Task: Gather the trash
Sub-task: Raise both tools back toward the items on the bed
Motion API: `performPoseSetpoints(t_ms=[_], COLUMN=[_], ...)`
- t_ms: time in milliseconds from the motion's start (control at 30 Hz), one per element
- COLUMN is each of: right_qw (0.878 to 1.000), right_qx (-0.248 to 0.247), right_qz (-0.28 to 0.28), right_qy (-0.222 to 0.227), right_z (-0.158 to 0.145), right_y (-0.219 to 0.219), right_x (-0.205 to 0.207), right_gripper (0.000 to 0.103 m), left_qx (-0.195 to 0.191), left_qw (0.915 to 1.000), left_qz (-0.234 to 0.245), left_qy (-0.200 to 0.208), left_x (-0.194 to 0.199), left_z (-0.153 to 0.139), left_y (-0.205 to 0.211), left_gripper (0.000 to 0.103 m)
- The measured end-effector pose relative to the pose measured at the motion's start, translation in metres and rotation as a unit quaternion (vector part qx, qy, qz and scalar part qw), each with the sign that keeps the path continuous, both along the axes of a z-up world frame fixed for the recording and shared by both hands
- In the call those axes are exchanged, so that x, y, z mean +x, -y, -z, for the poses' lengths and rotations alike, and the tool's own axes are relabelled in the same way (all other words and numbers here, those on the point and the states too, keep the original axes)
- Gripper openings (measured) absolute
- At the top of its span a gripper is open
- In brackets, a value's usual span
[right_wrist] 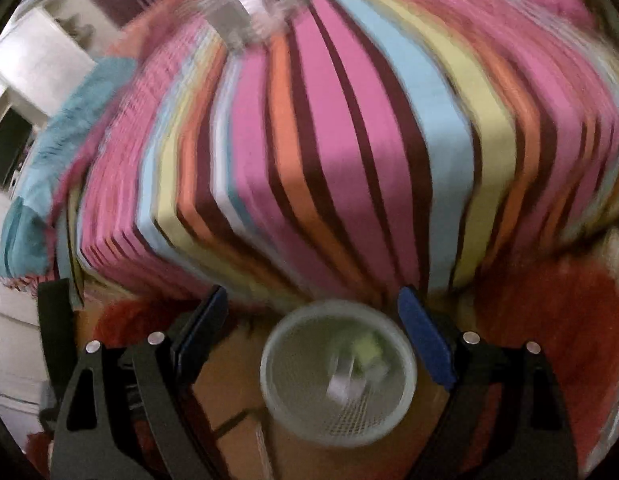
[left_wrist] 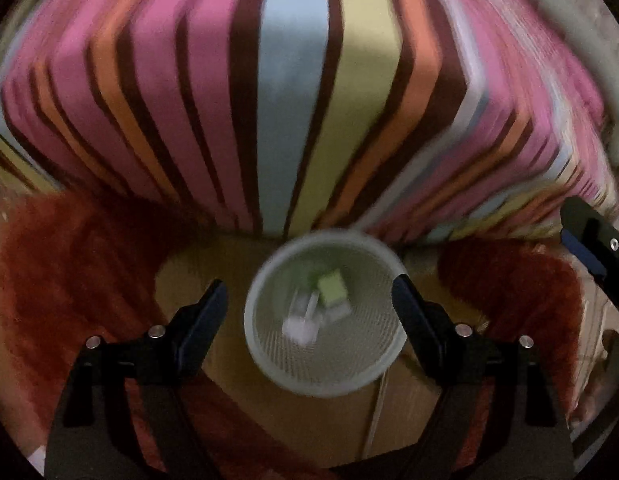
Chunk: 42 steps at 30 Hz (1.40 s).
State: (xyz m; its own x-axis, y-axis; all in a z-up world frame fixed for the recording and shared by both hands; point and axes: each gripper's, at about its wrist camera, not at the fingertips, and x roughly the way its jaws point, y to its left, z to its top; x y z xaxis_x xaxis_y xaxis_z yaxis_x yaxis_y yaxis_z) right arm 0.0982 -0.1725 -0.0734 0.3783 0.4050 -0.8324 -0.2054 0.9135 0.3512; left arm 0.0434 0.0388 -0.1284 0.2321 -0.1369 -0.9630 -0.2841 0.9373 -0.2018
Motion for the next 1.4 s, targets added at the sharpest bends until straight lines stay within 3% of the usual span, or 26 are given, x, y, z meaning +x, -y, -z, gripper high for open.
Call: performPoseSetpoints(t_ms=[100,233,400,600,867,1400], right_qw=[0.997,0.993,0.990,0.986,0.983,0.983], right_qx=[-0.005,-0.007,-0.008,-0.006,-0.021,-0.024], right_qz=[-0.004,-0.010,-0.020,-0.040,-0.069,-0.092], right_qy=[0.071,0.114,0.139,0.161,0.167,0.155], right_z=[-0.024,-0.033,-0.035,-0.043,-0.040,-0.030], right_y=[-0.003,-0.008,-0.023,-0.043,-0.055,-0.065], right_x=[0.010,0.027,0.044,0.068,0.100,0.143], right_gripper=[0.083,0.083,0.083,0.083,0.083,0.083], left_qx=[0.021,0.040,0.034,0.016,0.021,0.005], left_qw=[0.9983,0.9943,0.9899,0.9853,0.9843,0.9840], left_qz=[-0.005,-0.011,-0.030,-0.018,-0.017,-0.036], left_qy=[0.053,0.098,0.135,0.169,0.174,0.174], left_x=[0.010,0.035,0.072,0.115,0.173,0.276], left_z=[-0.029,-0.052,-0.075,-0.099,-0.113,-0.105], left_y=[-0.005,-0.013,-0.024,-0.024,-0.028,-0.025], left_gripper=[0.082,0.082,0.082,0.082,0.082,0.082])
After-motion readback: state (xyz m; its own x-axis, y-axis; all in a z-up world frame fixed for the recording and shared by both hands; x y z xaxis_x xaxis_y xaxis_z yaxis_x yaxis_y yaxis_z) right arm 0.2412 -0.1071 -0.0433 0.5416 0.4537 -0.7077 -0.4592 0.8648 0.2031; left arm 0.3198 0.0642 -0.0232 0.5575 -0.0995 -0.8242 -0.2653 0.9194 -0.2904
